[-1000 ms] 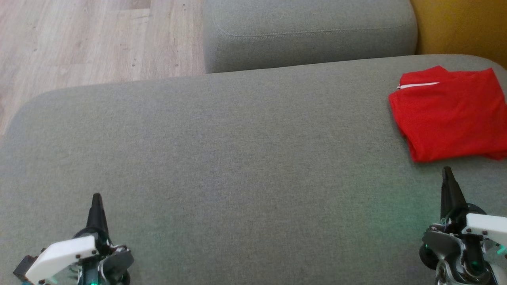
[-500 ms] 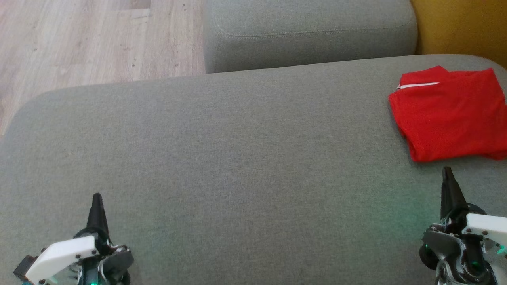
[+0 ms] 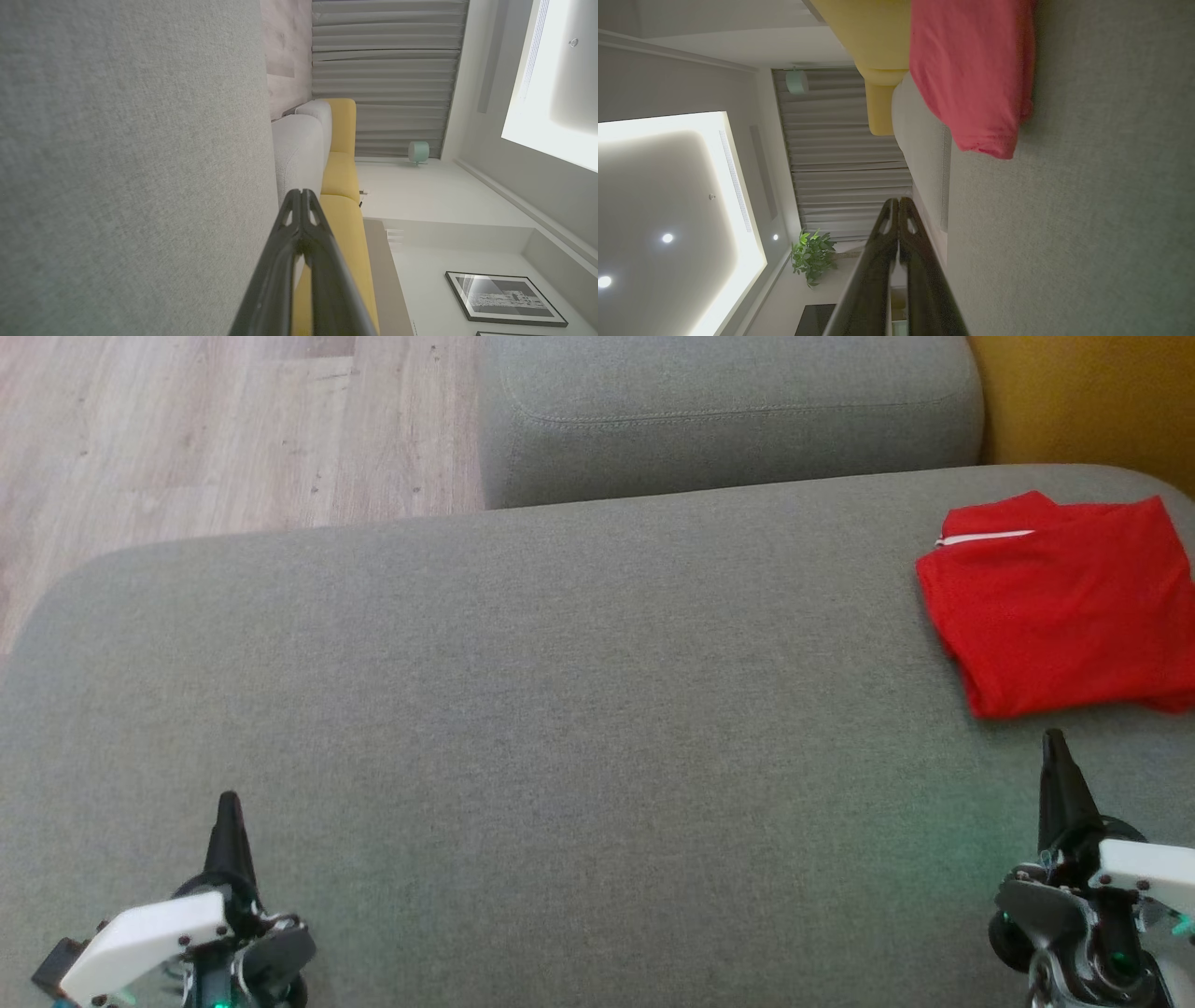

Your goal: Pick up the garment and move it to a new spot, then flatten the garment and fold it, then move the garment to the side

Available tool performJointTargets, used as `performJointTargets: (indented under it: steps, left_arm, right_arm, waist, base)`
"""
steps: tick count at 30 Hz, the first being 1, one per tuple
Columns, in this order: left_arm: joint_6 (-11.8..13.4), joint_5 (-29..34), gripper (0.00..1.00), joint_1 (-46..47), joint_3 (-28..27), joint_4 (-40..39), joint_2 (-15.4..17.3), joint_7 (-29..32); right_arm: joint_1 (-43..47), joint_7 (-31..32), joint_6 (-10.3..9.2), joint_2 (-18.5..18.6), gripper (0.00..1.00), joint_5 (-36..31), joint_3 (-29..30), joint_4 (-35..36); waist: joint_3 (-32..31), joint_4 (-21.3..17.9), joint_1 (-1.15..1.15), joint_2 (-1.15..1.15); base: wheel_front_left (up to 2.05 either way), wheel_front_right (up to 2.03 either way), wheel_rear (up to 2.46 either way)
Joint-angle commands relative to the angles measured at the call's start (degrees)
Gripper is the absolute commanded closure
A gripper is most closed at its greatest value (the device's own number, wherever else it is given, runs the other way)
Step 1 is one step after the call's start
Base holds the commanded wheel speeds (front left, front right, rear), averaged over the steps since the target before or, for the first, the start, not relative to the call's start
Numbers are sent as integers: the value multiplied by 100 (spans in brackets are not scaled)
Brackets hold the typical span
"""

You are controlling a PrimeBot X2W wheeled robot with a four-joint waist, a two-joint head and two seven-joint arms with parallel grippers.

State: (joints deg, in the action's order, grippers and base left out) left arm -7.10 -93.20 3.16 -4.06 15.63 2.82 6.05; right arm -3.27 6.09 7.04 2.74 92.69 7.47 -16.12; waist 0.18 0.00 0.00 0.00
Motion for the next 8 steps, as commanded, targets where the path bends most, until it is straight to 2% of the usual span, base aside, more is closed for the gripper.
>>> performJointTargets:
  steps: [1, 8]
  left_arm:
    - [-39, 85, 100, 301, -223, -160, 26, 26]
    - [-39, 88, 100, 301, -226, -159, 24, 28]
  right_arm:
    - [-290, 26, 45, 29, 100, -39, -111, 211]
    - [-290, 28, 45, 28, 100, -41, -108, 211]
  waist:
    - [0, 0, 0, 0]
    - [0, 0, 0, 0]
  base:
    - [0, 0, 0]
    - [0, 0, 0]
